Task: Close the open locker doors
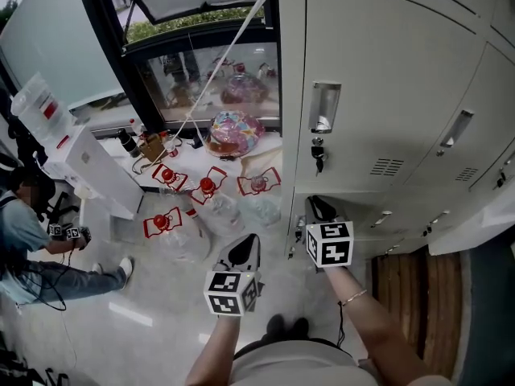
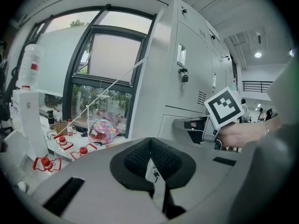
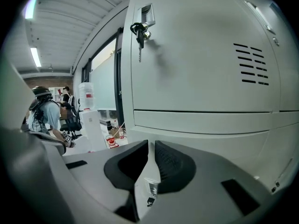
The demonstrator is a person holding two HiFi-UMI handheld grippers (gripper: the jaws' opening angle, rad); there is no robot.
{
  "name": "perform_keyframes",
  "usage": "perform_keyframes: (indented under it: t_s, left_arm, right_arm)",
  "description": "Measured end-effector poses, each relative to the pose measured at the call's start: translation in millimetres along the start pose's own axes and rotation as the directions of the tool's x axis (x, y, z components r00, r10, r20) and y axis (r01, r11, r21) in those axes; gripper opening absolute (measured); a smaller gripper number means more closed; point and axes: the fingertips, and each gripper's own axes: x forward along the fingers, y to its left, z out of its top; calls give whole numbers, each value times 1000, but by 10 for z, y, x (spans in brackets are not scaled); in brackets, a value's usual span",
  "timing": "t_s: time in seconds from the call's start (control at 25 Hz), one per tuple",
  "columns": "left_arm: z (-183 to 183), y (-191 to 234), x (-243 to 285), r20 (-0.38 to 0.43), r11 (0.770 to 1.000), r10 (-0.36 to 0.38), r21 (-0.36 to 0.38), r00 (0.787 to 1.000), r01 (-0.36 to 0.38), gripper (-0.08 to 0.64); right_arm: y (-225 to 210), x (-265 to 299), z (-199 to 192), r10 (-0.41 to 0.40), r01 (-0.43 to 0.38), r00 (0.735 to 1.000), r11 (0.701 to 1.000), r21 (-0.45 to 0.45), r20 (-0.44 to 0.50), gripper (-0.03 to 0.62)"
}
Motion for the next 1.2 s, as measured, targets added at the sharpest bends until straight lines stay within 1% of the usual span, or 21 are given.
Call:
perform_keyframes:
  t_s: [0.32,0.44,0.8,1.2]
  left_arm:
    - [31,83,54,5,1000,7,1,1000,-7,20]
    - [34,74,67,1,1000,4,-2,1000,-4,20]
    - [33,72,74,4,1000,0,2,1000,0,20]
    - [-26,-45,26,-4,999,-29,18,1000,29,20]
  right_arm:
    - [-43,124,45,-16,16,1000,1000,-9,-5,49]
    - [-43,138,46,-17,17,1000,1000,-10,-8,37]
    - [-59,138,35,-19,19,1000,1000,-7,-10,37]
    - [72,-288,87,29,-29,1000,999,27,8,37]
